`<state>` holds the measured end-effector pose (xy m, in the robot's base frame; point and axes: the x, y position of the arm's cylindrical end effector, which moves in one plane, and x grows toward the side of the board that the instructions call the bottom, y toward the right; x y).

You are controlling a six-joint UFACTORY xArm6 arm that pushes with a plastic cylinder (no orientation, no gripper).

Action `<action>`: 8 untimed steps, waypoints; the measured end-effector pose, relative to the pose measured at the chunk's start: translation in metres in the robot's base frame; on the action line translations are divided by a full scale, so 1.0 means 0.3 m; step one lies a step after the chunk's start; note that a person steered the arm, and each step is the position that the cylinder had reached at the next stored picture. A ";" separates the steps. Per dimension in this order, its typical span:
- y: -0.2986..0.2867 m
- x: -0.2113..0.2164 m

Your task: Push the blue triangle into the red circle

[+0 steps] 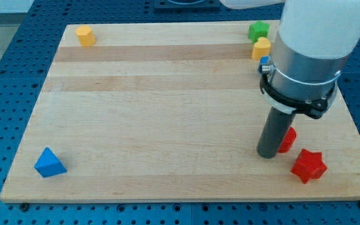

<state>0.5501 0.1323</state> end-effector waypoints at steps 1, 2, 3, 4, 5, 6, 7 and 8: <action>0.030 0.000; 0.032 -0.005; 0.032 -0.008; 0.028 -0.008; -0.119 0.033; -0.331 0.154; -0.468 0.229; -0.826 0.229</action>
<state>0.6188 -0.1156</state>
